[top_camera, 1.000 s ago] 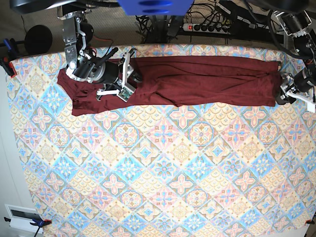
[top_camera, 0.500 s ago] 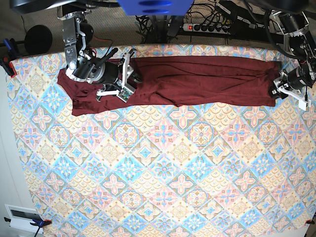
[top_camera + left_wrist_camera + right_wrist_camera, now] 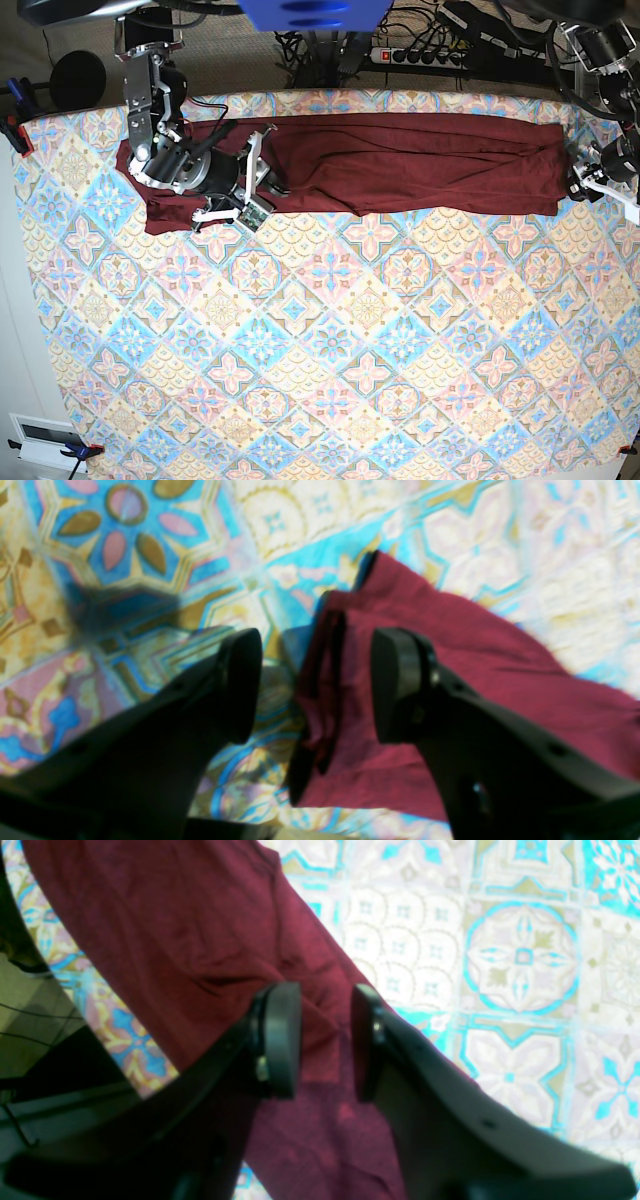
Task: Layout the t-shirt on the table in an organized manner, then fold the t-shirt properly
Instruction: 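Hold both strip ends and pull them apart to straighten the strip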
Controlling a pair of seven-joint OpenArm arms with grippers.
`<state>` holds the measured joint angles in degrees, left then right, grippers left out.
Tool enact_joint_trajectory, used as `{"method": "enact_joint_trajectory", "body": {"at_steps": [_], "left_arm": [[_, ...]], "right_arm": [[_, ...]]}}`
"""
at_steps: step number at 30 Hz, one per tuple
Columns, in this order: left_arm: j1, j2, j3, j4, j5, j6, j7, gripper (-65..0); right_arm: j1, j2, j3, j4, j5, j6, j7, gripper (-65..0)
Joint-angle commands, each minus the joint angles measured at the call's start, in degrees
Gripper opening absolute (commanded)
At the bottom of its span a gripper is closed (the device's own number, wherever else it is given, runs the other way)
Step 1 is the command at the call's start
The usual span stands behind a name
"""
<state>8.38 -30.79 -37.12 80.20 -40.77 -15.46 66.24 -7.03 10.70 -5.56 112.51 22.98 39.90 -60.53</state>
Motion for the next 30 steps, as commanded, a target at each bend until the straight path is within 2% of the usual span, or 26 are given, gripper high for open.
{"method": "enact_joint_trajectory", "body": {"at_steps": [1,5,11,15,22,24,26,30], "left_arm": [[-0.60,-1.26,1.12,0.72,-0.32,-0.14,-0.70,-30.8],[-0.34,0.68,3.67,0.72,1.61,-0.14,-3.86,-30.8],[-0.16,3.66,3.76,0.63,4.25,-0.14,-4.13,-30.8],[1.07,4.19,3.85,0.72,3.63,-0.14,-4.13,-31.1],[3.44,6.13,9.56,0.72,1.61,-0.32,-4.48,-31.8],[3.88,6.30,10.27,0.72,-1.73,-0.32,-4.48,-35.2],[3.88,6.30,10.79,0.72,-4.54,-0.32,-4.48,-41.6],[3.44,6.30,10.35,0.72,-5.16,-0.32,-5.27,-54.9]], "right_arm": [[0.57,0.33,0.07,1.03,0.89,0.10,1.06,-47.8],[0.57,0.33,0.16,1.03,0.97,0.10,1.06,-47.8],[0.65,0.33,0.24,1.03,0.97,0.10,1.06,-47.8],[0.65,0.33,0.24,1.03,0.97,0.10,1.06,-47.8],[0.65,0.33,0.24,1.03,0.97,0.10,1.06,-47.8],[0.65,0.33,0.24,1.03,0.97,0.10,1.06,-47.8],[0.57,0.42,0.33,1.03,0.97,0.10,1.06,-47.8],[0.39,0.42,0.33,1.03,0.97,0.10,1.06,-47.8]]}}
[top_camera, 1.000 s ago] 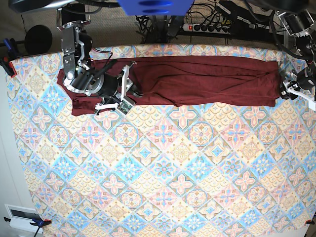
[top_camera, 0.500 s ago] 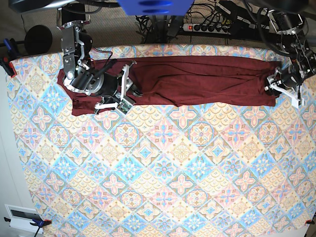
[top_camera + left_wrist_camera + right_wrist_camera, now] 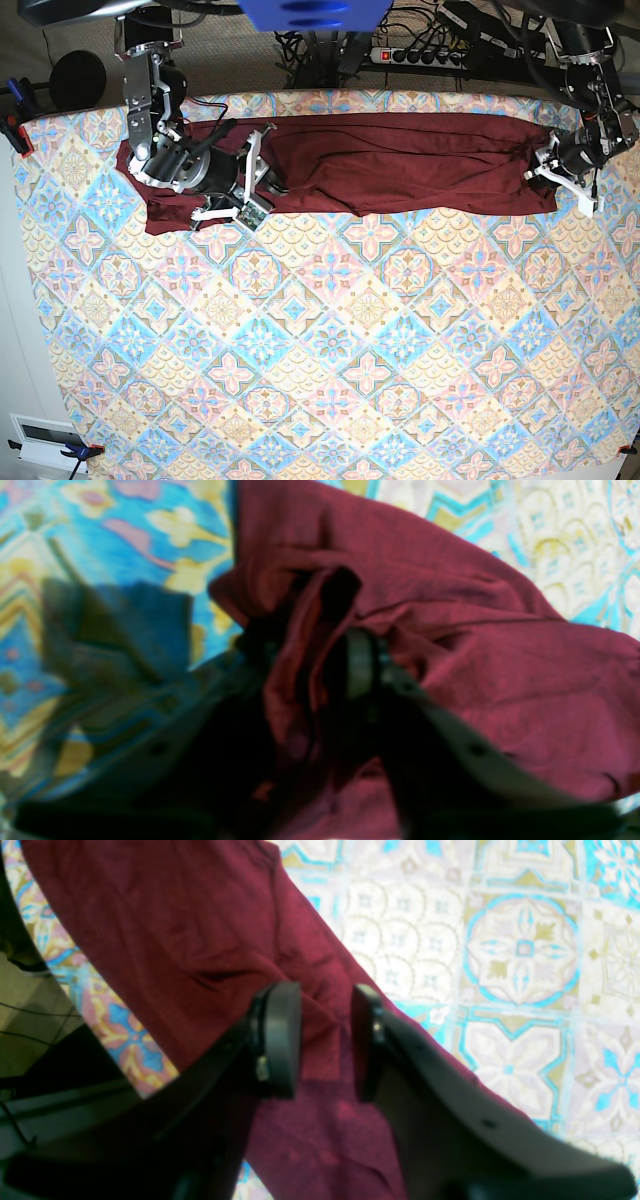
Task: Layout the t-shirt on the table in an organized manner, then fold the t-shirt properly
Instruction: 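Hold both strip ends and pull them apart to straighten the strip, then fold the strip end with the left gripper toward the right gripper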
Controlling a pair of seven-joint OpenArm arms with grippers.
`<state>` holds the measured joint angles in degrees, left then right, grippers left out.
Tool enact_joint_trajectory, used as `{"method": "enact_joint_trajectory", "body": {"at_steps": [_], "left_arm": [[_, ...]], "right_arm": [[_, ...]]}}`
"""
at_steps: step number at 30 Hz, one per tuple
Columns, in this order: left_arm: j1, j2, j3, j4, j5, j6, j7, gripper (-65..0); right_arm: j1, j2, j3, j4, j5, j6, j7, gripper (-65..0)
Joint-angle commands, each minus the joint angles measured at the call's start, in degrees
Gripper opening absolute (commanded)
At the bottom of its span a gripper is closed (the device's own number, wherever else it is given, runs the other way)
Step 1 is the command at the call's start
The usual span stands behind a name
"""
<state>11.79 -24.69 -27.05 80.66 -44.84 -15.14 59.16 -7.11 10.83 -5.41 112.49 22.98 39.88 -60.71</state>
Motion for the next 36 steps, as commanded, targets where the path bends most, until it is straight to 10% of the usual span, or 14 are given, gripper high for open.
{"method": "enact_joint_trajectory", "body": {"at_steps": [1,12,25,36], "left_arm": [[0.03,0.20,0.19,0.35,-1.27,-0.64,0.40,-56.8],[-0.67,-2.96,-13.44,0.17,-0.83,-0.64,-1.97,-63.9],[-4.45,-11.66,-14.05,1.58,-1.53,-0.64,-4.08,-63.9],[1.79,0.29,-13.96,24.17,-7.25,-0.47,6.73,-63.9]], "right_arm": [[0.39,0.38,0.18,1.14,0.97,0.12,1.24,-47.8],[0.30,0.38,0.35,1.40,2.91,0.12,1.24,-47.8],[0.39,0.38,9.06,1.23,11.79,0.12,1.15,-47.8],[0.30,1.26,9.23,1.14,11.79,0.12,1.15,-47.8]]}}
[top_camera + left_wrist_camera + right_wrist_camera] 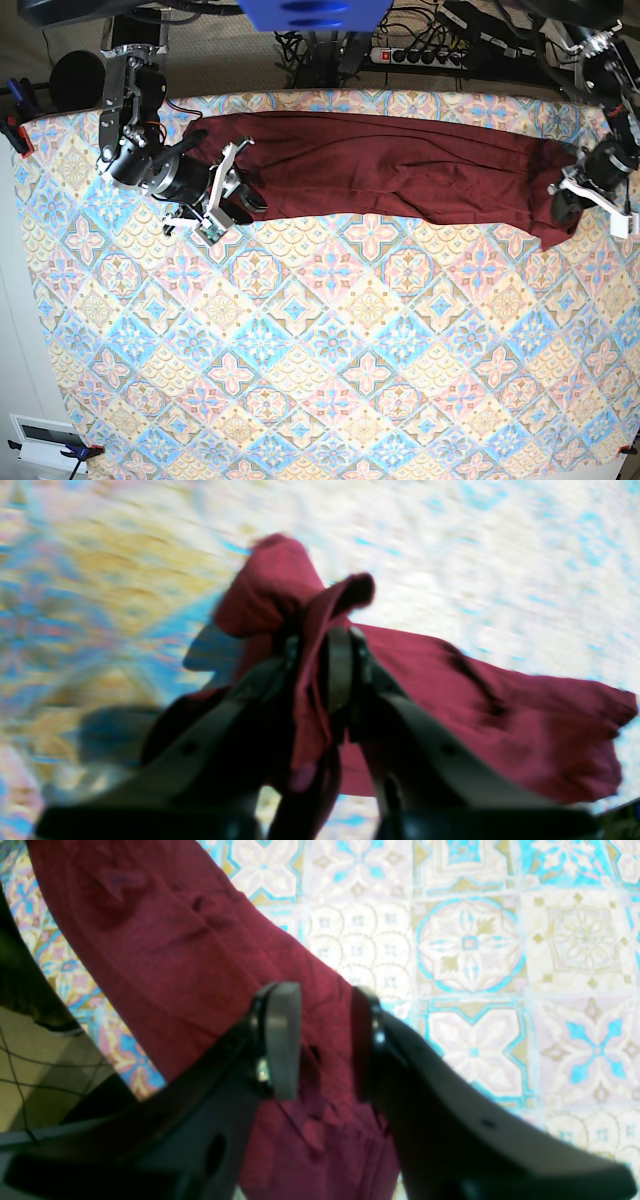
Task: Layout the t-shirt on the table in an organized manner, then fold the t-shirt properly
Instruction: 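Fold the strip end with the left gripper toward the right gripper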
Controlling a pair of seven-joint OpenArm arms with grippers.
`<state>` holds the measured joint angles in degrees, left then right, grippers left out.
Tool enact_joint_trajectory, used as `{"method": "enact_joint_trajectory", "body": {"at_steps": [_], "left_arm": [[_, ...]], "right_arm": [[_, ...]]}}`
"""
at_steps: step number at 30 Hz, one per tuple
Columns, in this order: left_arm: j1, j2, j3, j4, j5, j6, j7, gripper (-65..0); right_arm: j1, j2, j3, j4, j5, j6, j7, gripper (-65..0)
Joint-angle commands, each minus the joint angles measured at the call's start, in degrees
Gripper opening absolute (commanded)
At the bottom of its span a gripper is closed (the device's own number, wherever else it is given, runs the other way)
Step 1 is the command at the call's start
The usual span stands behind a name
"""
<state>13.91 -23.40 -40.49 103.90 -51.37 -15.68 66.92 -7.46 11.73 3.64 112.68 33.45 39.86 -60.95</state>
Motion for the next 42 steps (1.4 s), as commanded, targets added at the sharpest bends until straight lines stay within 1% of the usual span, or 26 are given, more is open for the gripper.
{"method": "enact_joint_trajectory", "body": {"at_steps": [1,4,6,9,12,14,16,18,23,27,29,31,33,35,39,40,42], "left_arm": [[-0.33,0.50,-0.52,1.55,-0.71,0.17,-0.15,-63.9],[-0.59,4.45,-0.26,1.99,-0.71,0.25,1.61,-63.9],[-0.59,7.18,-0.17,1.99,-0.54,0.34,1.61,-63.9],[-0.77,10.08,0.36,1.91,-0.54,0.34,1.61,-63.8],[-0.86,11.31,3.44,1.73,1.75,0.34,0.82,-63.8],[-0.86,12.36,6.42,1.64,4.65,0.34,-1.64,-63.8],[-0.86,13.68,8.18,1.64,6.23,0.34,-2.96,-63.8],[-0.86,15.09,9.85,1.64,7.46,0.34,-3.40,-63.8],[-0.86,17.02,12.05,1.55,9.31,0.34,-3.57,-63.8],[-0.86,17.38,12.58,1.55,9.22,0.34,-3.49,-63.6],[-0.59,17.38,12.58,1.55,9.05,0.34,-3.22,-61.1],[-0.24,17.11,12.58,1.82,8.52,0.17,-3.13,-56.0],[1.43,16.58,12.58,2.08,4.56,0.08,-3.13,-48.8],[2.75,13.95,12.58,3.05,-1.77,-0.01,-3.13,-43.8],[3.63,10.34,11.44,2.96,-14.60,-0.01,-3.13,-36.4],[3.71,9.82,10.03,2.87,-15.75,-0.01,-3.13,-35.3],[3.71,9.46,7.65,2.78,-15.83,-0.01,-3.13,-34.4]], "right_arm": [[0.65,0.36,0.18,0.94,1.32,0.14,1.39,-47.8],[0.65,0.36,0.18,0.94,1.32,0.14,1.39,-47.8],[0.65,0.36,0.62,0.94,1.32,0.14,1.39,-47.8],[0.56,0.36,2.21,0.94,1.32,0.14,1.39,-47.8],[0.56,0.36,2.56,0.94,1.41,0.14,1.30,-47.8],[0.56,0.36,2.47,0.94,1.41,0.14,1.30,-47.8],[0.56,0.36,2.47,0.94,1.41,0.14,1.30,-47.8],[0.56,0.36,2.47,0.94,1.41,0.14,1.30,-47.8],[0.56,0.36,2.47,0.94,1.41,0.14,1.30,-47.8],[0.56,0.36,2.47,0.94,1.41,0.14,1.30,-47.8],[0.56,0.36,2.47,0.94,1.41,0.14,1.30,-47.8],[0.56,0.36,2.47,0.94,1.41,0.14,1.30,-47.8],[0.56,0.36,2.47,0.94,1.41,0.14,1.30,-47.8],[0.56,0.36,2.47,0.94,1.41,0.14,1.30,-47.8],[0.65,0.36,2.47,0.94,1.41,0.14,1.30,-47.8],[0.65,0.36,2.47,0.94,1.41,0.14,1.30,-47.8],[0.65,0.36,2.47,0.94,1.41,0.14,1.30,-47.8]]}}
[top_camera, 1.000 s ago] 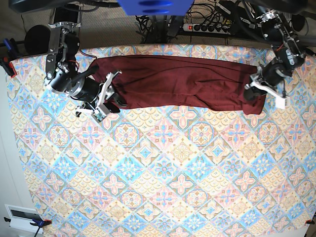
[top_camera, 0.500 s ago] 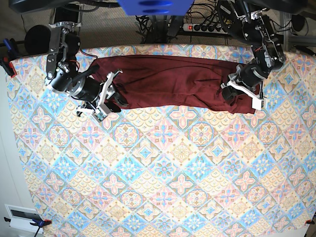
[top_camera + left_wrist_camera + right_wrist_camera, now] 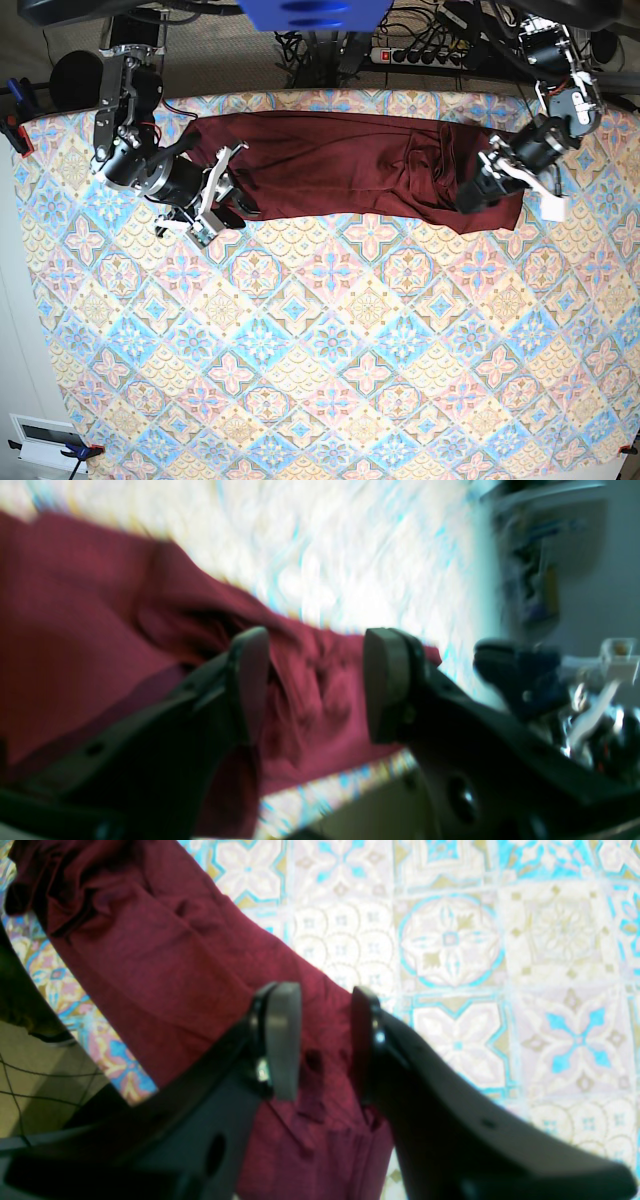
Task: Layout the t-shirt on the table in an organized manner, then fold the t-shirt properly
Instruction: 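Fold the strip end with the left gripper toward the right gripper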
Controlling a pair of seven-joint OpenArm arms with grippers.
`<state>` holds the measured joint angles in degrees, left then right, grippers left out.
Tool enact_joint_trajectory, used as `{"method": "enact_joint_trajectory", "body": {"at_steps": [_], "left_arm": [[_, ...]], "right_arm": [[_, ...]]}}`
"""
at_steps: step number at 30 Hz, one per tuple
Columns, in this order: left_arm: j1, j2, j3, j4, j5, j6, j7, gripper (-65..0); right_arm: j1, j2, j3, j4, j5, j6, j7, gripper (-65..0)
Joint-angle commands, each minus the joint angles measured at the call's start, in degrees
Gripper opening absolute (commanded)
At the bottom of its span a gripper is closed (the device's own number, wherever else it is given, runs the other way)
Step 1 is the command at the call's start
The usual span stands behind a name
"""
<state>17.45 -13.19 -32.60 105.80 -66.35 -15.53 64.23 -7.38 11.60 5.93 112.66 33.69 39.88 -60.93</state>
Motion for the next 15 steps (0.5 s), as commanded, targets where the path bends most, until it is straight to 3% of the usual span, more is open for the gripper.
{"method": "enact_joint_trajectory", "body": {"at_steps": [1,9,12,15], "left_arm": [[0.00,-0.83,-1.29,0.36,-0.77,-0.16,-0.71,-34.6],[-5.89,0.66,-1.91,-9.67,11.18,-0.08,-0.80,-35.1],[-8.18,1.54,3.19,-10.28,15.05,-0.08,-0.89,-35.1],[-10.29,2.77,13.13,-10.28,15.93,-0.08,-0.89,-35.1]], "right_arm": [[0.56,0.49,0.18,0.96,1.16,0.12,1.28,-47.8],[0.56,0.49,0.18,0.96,1.16,0.12,1.28,-47.8],[0.56,0.49,0.18,0.96,1.16,0.12,1.28,-47.8],[0.48,0.49,0.26,0.96,1.16,0.12,1.28,-47.8]]}}
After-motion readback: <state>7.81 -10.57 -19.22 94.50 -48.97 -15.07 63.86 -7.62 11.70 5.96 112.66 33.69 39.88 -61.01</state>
